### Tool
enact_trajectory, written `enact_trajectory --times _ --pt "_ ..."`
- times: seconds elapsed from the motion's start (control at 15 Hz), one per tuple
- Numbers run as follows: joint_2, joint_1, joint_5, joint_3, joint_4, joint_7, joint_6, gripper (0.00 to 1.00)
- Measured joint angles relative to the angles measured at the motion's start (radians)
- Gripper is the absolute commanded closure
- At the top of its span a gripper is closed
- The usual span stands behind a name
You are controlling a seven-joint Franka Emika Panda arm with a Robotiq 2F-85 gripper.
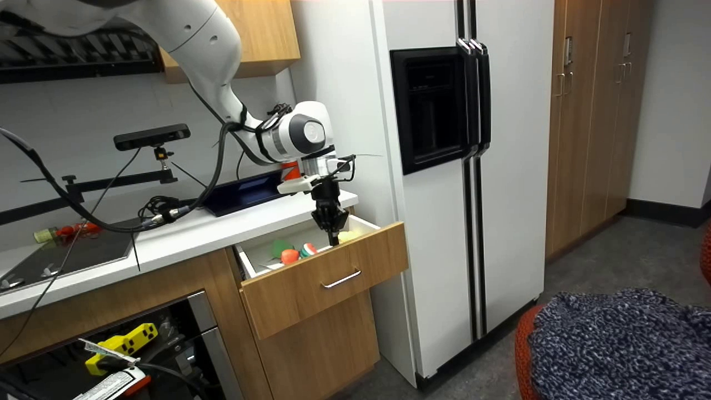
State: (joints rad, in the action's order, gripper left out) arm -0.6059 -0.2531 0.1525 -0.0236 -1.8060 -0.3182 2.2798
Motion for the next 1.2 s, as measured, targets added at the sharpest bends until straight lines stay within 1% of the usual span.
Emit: enact_trajectory --times 0.33,0.73,0.93,1.2 --pt "0.024 0.000 0.016 -0.016 -0.038 -0.028 -0.043 1.00" --pt "0.043 0.005 0.016 -0.032 -0.080 -0.058 -0.055 1.00" --pt "0.050 0.005 0.021 -0.056 -0.108 -0.087 -0.057 1.00" --pt "0.067 0.006 0.065 -0.100 -0.149 -0.135 -0.059 1.00"
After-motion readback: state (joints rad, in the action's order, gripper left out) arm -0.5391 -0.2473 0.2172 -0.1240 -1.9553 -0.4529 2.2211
